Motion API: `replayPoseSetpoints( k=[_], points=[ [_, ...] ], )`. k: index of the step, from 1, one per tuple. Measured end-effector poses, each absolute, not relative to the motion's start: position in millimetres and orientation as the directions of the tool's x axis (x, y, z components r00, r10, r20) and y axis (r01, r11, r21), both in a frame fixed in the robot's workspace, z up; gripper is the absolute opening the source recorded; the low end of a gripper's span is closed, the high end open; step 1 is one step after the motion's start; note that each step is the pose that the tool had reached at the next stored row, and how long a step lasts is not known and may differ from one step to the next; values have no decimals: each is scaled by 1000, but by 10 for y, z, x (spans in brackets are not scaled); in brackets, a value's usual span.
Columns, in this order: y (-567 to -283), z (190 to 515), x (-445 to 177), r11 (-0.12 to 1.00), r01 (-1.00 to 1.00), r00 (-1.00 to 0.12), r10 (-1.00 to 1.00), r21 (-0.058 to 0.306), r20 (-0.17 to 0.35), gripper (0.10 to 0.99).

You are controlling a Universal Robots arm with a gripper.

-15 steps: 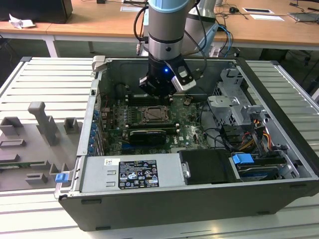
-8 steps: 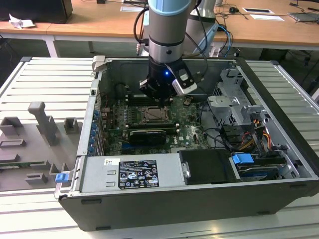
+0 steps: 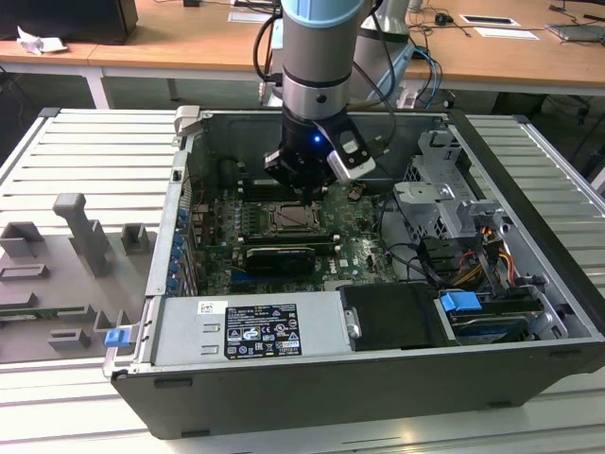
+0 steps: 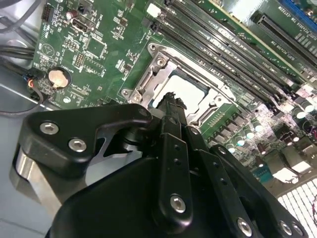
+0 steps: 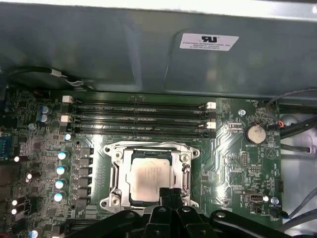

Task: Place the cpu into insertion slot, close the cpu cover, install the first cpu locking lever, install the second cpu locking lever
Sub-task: 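Install the second cpu locking lever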

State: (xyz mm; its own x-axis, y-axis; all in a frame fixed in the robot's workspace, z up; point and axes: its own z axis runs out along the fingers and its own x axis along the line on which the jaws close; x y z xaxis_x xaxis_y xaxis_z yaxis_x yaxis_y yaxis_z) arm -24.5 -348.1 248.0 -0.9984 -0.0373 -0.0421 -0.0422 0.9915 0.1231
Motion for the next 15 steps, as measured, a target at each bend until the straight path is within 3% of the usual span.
replayPoseSetpoints(
  k=[15],
  points=[
    [-3786,2484,-319,991,-42,-998,-37,129,-41,106]
  ],
)
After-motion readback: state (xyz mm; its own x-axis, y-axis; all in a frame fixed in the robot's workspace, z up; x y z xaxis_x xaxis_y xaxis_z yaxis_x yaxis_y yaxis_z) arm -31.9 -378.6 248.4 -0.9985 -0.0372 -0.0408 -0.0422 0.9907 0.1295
